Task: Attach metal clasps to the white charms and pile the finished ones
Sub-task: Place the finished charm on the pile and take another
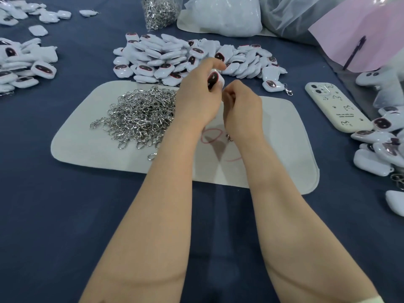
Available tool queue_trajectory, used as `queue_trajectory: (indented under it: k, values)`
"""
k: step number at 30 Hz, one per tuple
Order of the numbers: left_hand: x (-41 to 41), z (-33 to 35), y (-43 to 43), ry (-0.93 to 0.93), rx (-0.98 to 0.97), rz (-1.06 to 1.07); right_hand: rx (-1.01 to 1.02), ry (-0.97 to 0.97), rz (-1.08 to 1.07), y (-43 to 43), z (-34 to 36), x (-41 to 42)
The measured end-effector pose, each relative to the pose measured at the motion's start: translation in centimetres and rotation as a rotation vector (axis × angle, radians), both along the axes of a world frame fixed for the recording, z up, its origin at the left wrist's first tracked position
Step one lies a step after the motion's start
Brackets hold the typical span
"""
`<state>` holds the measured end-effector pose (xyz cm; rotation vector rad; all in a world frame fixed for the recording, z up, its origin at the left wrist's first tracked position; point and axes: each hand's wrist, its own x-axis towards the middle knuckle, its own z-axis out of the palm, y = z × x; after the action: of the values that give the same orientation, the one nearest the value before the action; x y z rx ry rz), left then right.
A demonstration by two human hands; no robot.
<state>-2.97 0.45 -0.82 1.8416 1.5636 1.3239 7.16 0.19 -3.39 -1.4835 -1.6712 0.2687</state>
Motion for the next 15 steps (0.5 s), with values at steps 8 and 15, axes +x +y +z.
queue_trajectory:
  k: [8, 15]
  values:
    - [0.46, -0.64, 0.64, -0.492, -0.251, 0.085, -0.132, 0.296, 0.026, 0.11, -0.03, -0.45]
    - [0.40, -0.59, 0.59, -1.193, -0.553, 0.016, -0.084, 0.409, -0.001, 0.45, -0.11, -0.40]
